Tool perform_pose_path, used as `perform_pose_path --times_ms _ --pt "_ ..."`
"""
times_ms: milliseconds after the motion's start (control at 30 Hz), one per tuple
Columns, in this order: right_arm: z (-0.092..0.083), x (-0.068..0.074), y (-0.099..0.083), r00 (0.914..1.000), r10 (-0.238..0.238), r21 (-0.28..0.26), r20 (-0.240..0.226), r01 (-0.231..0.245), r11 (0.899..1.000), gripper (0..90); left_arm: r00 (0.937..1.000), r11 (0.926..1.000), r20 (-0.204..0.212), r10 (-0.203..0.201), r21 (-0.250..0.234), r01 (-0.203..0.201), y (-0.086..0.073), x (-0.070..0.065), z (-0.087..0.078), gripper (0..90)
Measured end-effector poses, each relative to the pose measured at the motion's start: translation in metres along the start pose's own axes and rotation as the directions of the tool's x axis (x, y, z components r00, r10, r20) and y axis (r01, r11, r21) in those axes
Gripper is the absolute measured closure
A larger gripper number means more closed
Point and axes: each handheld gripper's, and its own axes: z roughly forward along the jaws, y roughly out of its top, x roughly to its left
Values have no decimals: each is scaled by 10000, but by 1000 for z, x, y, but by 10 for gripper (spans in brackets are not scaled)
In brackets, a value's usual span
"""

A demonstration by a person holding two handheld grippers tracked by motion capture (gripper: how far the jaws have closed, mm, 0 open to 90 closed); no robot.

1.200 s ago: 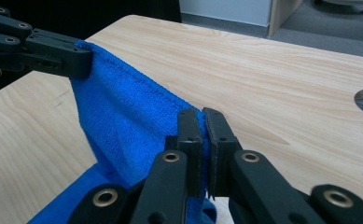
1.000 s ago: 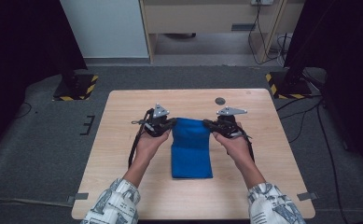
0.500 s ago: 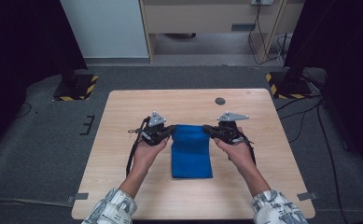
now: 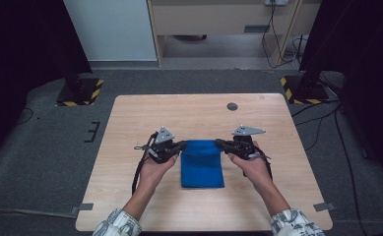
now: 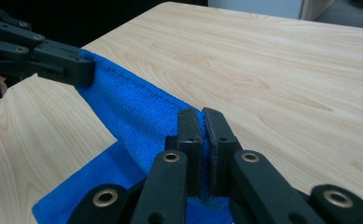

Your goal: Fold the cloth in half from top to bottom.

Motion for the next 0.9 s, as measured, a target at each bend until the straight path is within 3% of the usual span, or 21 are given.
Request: perform_pose_path --times_ms 400,700,833,900 --pt "6 5 -16 9995 117 289 -293 -109 9995 869 9978 9984 337 -568 46 567 -27 2 0 854" --pt "7 10 -18 9987 102 221 -496 -91 9997 870 9978 9986 399 -530 112 525 -33 -1 -3 829" --pt "7 10 -20 9988 99 243 -488 -87 9997 872 9977 9981 304 -605 81 603 -35 -2 -3 750" --pt "7 10 -20 9987 99 242 -498 -87 9997 873 9975 9977 247 -669 81 667 -35 -2 -3 599"
